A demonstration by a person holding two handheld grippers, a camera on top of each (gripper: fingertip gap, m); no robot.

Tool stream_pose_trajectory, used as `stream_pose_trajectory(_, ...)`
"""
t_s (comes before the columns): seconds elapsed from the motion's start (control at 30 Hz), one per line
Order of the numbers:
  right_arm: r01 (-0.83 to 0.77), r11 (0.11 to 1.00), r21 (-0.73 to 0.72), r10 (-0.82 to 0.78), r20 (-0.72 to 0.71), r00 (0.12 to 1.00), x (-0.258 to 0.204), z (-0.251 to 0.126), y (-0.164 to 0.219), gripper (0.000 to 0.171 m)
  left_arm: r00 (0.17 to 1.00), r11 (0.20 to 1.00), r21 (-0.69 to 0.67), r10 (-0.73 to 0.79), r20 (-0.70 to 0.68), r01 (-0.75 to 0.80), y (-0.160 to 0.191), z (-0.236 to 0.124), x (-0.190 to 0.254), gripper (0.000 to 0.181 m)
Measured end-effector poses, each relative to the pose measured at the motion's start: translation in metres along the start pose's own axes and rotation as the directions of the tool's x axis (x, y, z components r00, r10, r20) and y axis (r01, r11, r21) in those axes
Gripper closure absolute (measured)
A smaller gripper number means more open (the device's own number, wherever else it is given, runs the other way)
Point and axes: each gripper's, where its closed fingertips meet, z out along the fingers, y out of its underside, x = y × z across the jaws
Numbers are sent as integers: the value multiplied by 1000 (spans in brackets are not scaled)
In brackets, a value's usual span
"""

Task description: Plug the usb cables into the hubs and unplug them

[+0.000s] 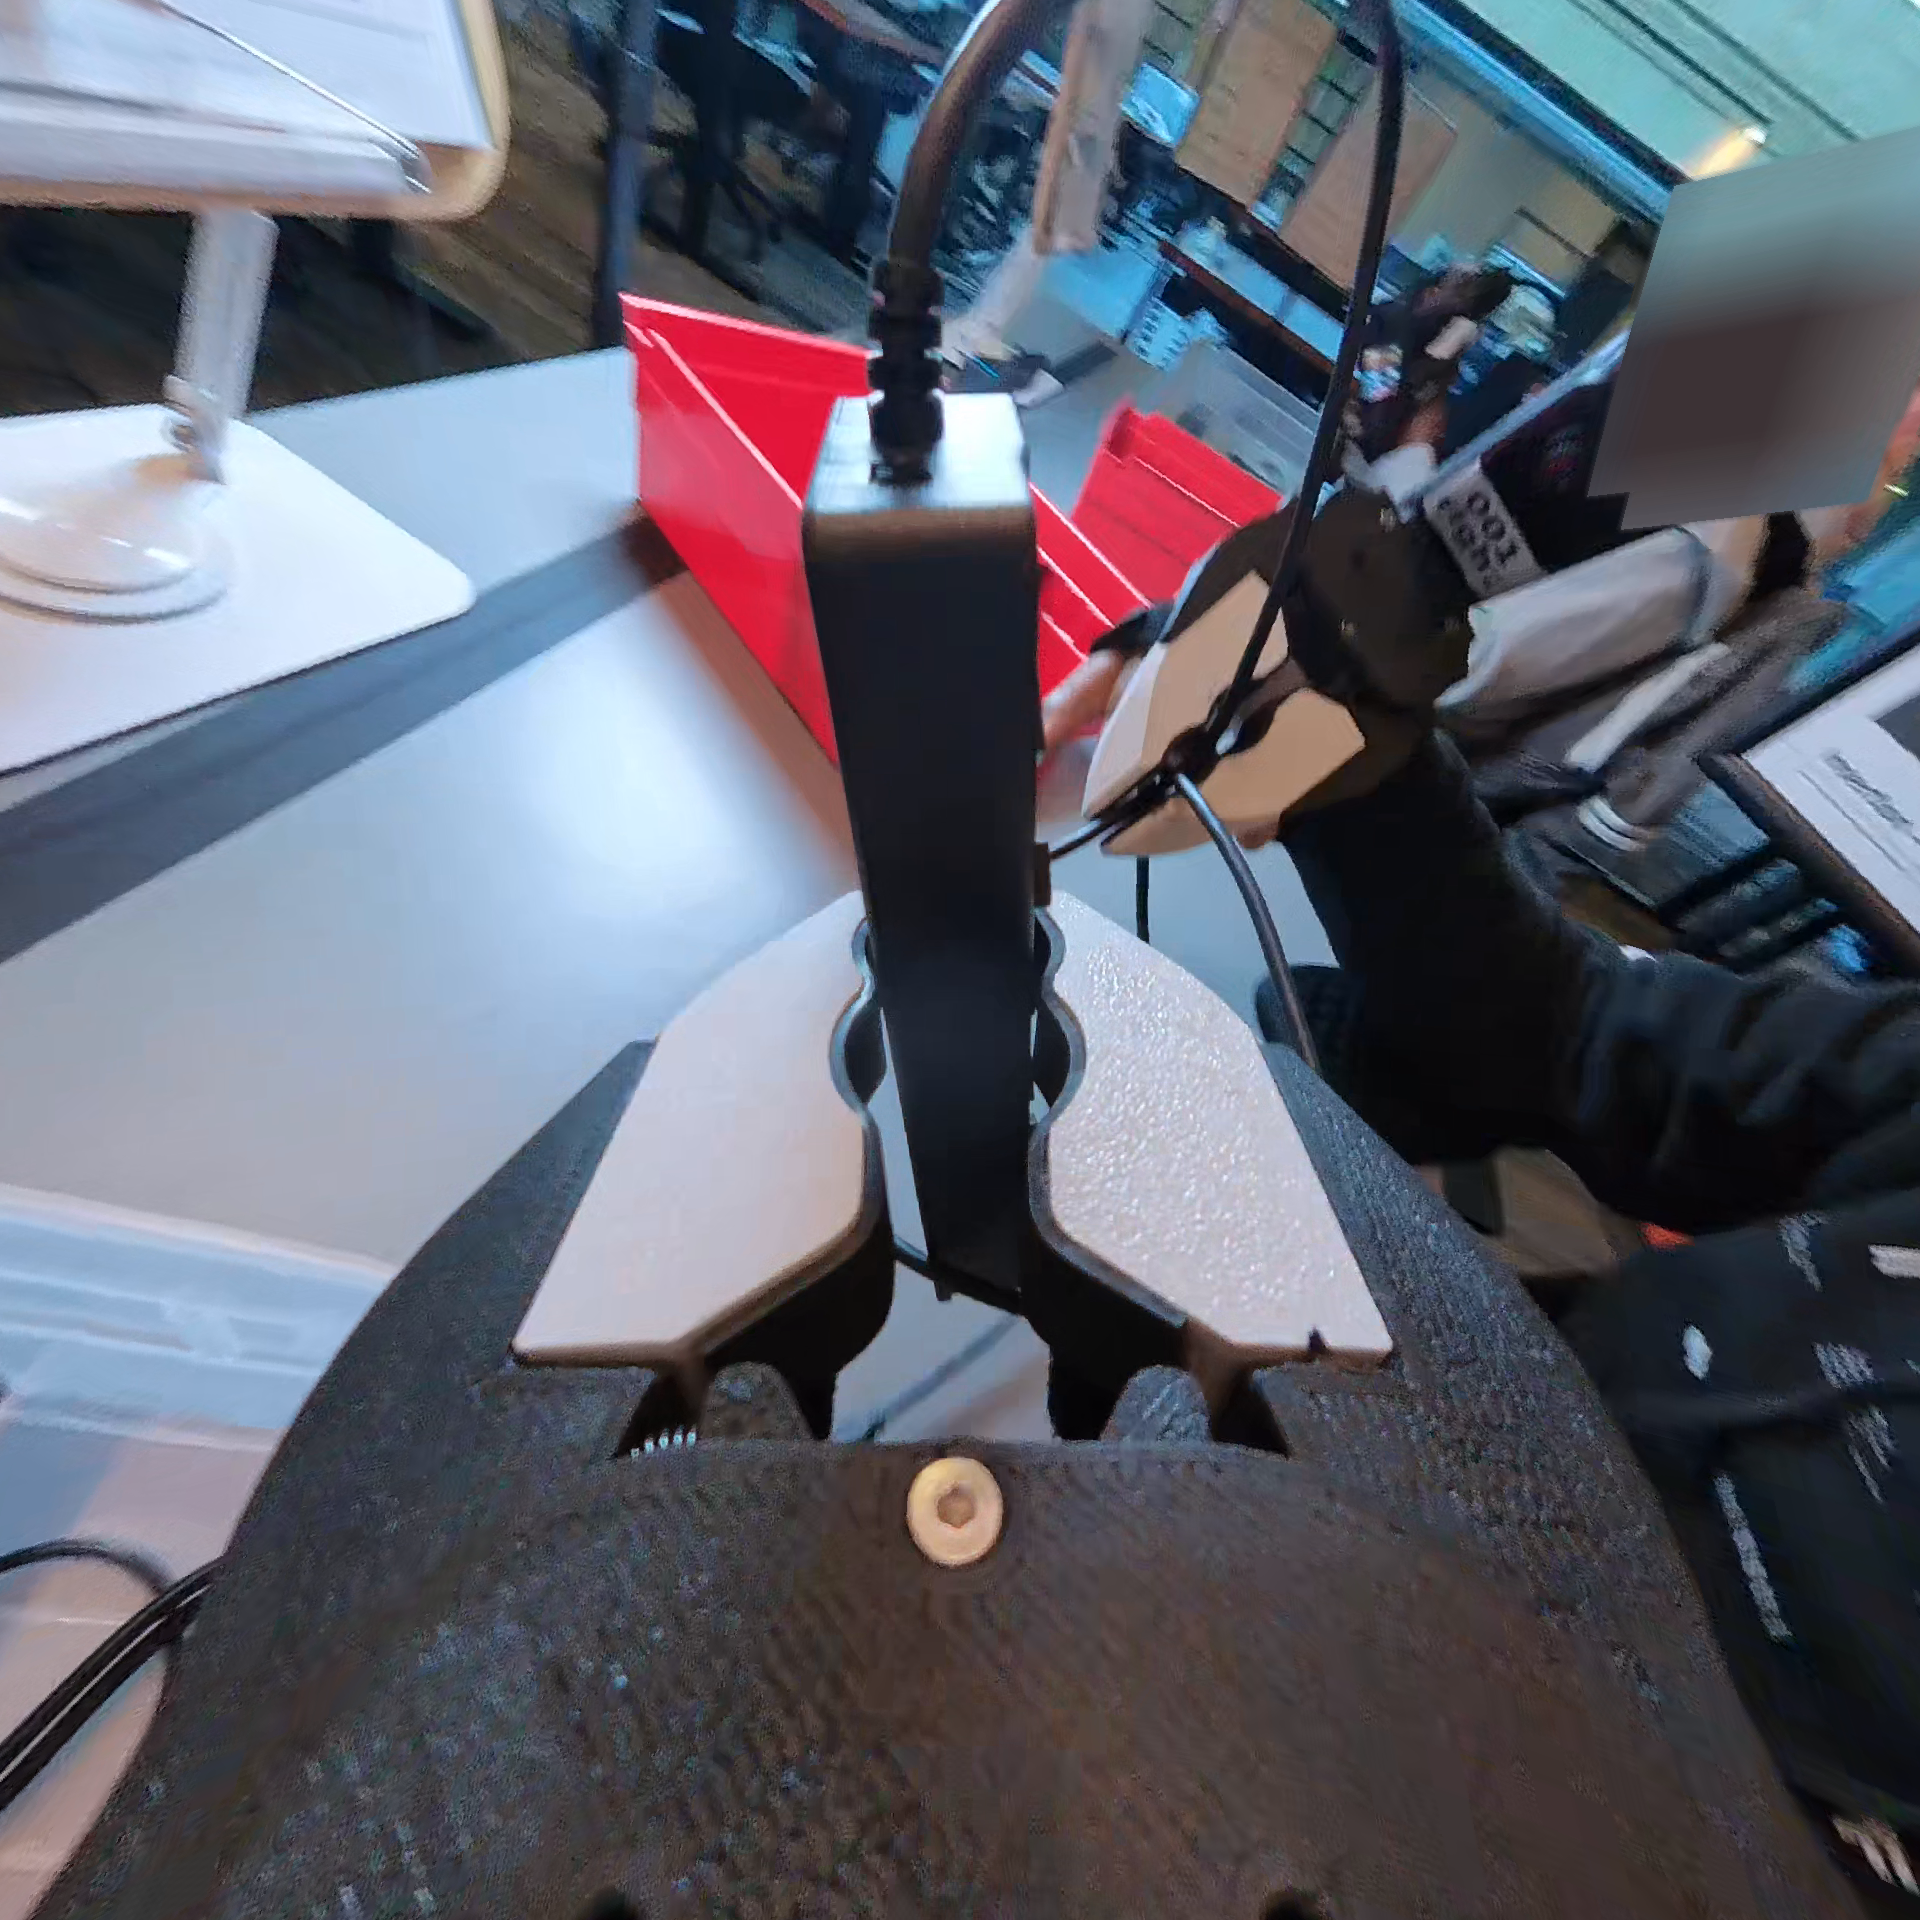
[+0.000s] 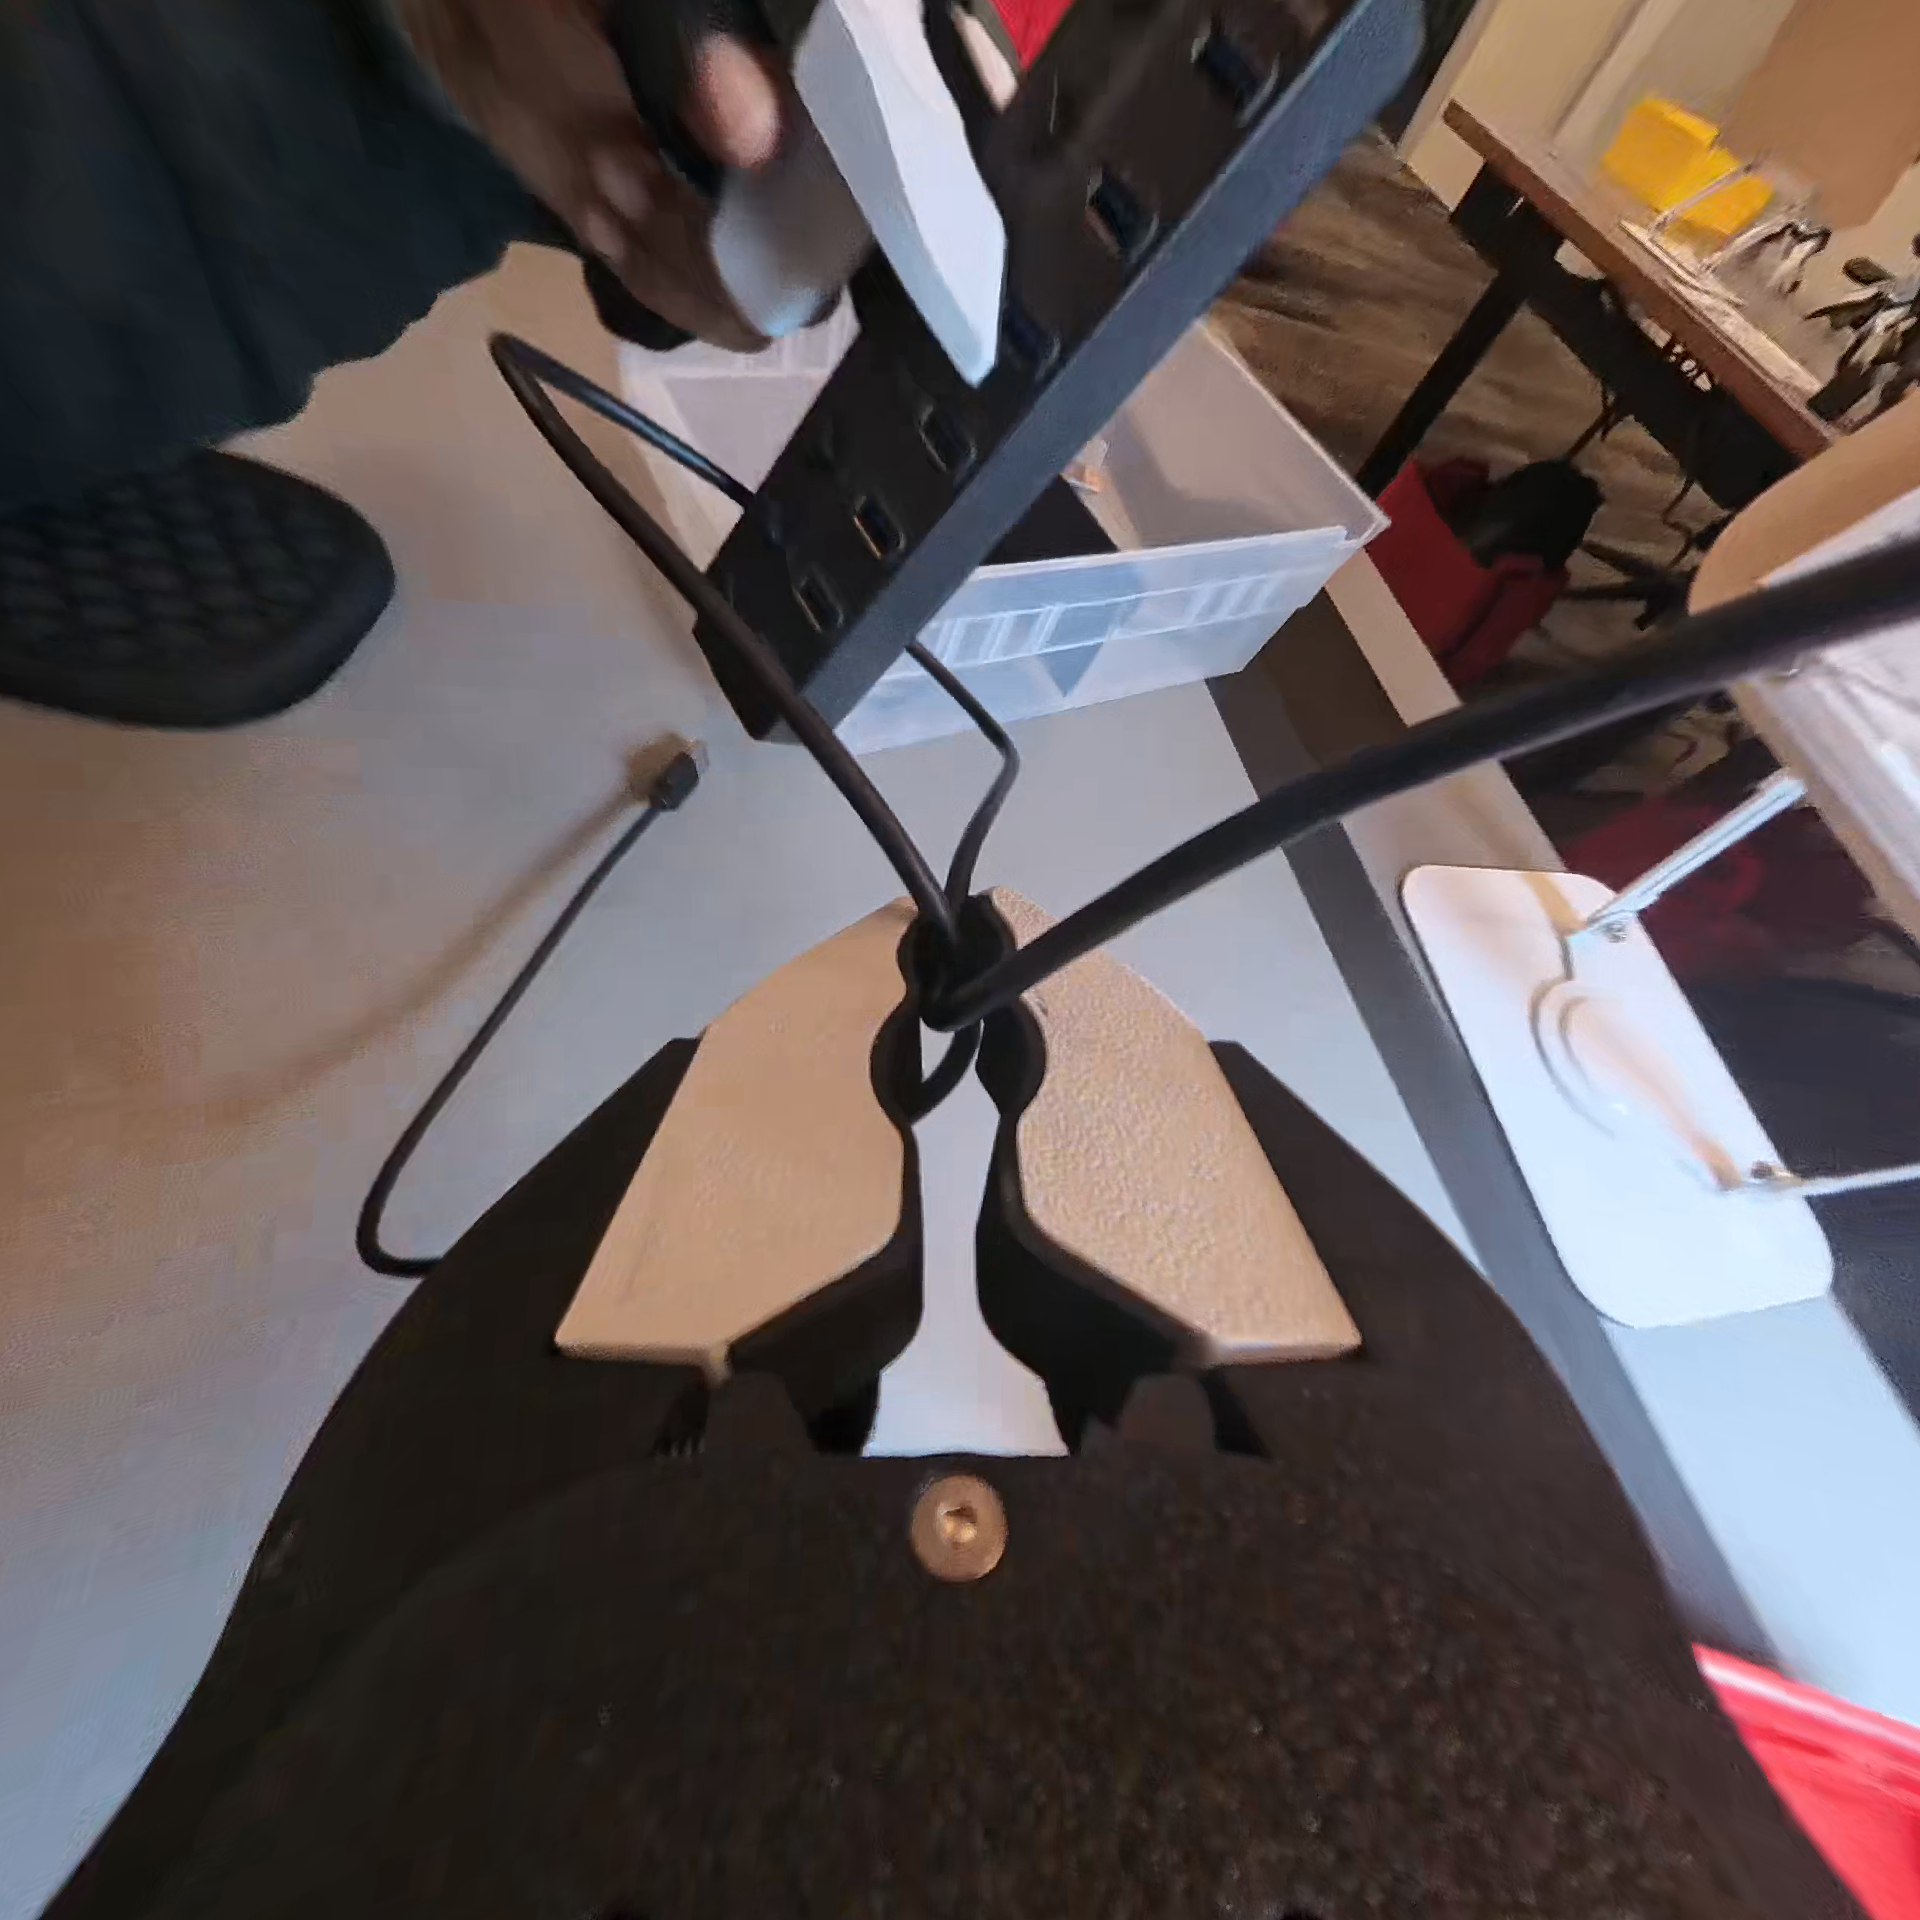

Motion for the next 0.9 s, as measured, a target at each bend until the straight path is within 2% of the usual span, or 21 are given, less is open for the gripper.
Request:
stream_pose_trajectory(0.17, 69, 997, -18, -69, 35, 997, -11, -38, -9, 166, 944, 996, -90, -20, -329, -11, 21, 6, 43, 156)
stream_pose_trajectory(0.27, 77, 997, 28, -77, 18, 997, -8, -54, -14, 166, 862, 987, -120, 31, -506, -106, 37, 2, 70, 156)
stream_pose_trajectory(0.37, 82, 996, -16, -82, 17, 996, -8, -58, -8, 165, 759, 982, -54, 105, -642, -182, 41, -7, 95, 156)
stream_pose_trajectory(0.43, 89, 992, -95, -86, 34, 996, -12, -53, 3, 166, 737, 980, 4, 153, -659, -200, 34, -10, 103, 156)
stream_pose_trajectory(0.6, 95, 959, -269, -54, 153, 987, -33, -29, 33, 166, 792, 980, 197, 138, -595, -22, -20, -22, 100, 156)
stream_pose_trajectory(0.77, 105, 887, -449, -100, 34, 994, -9, -19, 66, 166, 693, 968, 250, 205, -692, -37, -24, -46, 126, 156)
stream_pose_trajectory(0.83, 72, 897, -436, -127, -98, 987, 16, -19, 64, 166, 632, 980, 164, 200, -749, -116, -4, -44, 141, 156)
stream_pose_trajectory(0.9, 44, 910, -413, -162, -257, 953, 46, -26, 61, 166, 606, 969, 73, 205, -768, -236, 24, -34, 149, 156)
